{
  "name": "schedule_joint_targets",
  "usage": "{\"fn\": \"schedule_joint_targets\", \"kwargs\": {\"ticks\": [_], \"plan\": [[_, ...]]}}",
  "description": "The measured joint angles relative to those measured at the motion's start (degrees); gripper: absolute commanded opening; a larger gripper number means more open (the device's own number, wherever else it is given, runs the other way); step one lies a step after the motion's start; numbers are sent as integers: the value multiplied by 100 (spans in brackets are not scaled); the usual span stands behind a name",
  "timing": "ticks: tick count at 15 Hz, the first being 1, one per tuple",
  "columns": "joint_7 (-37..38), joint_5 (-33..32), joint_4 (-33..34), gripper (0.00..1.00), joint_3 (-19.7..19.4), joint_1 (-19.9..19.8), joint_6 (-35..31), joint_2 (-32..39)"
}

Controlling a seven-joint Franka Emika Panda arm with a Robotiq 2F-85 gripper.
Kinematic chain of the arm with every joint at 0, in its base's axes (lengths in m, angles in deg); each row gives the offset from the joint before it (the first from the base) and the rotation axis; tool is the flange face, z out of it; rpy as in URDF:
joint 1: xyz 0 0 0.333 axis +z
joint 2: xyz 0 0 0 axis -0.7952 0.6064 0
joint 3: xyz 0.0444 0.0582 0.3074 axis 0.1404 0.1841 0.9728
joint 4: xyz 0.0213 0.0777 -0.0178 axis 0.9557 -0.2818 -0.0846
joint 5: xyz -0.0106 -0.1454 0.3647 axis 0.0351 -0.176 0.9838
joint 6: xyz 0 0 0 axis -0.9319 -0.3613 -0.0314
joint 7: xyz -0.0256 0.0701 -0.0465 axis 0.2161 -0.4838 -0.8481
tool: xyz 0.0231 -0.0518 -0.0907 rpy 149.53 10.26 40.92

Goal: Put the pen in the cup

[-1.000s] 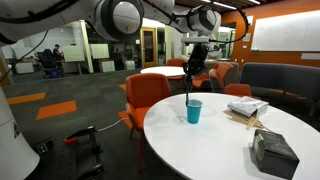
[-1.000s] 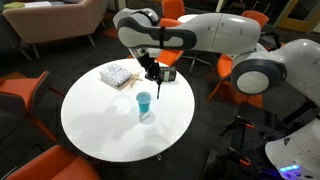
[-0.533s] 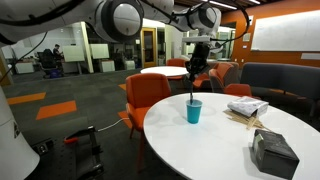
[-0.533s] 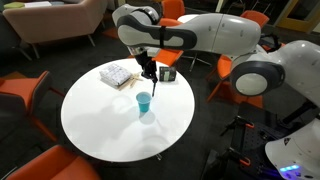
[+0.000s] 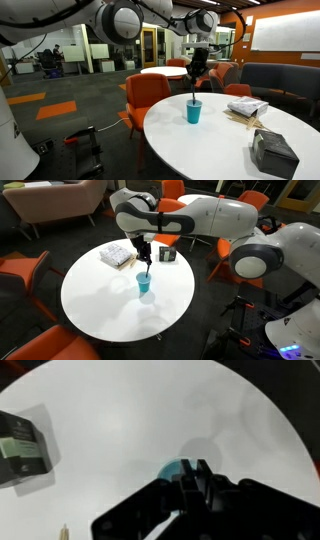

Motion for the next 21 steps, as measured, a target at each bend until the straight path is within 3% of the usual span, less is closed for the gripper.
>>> {"fn": "schedule_joint_targets", "kwargs": {"ticks": [17,18,19,21], "plan": [[0,-28,1,0,0,27,-329,64],[0,-30,2,26,-1,26,-333,64],[0,-34,4,29,-2,27,-338,64],[0,-36,5,44,-9,26,-344,64]]}}
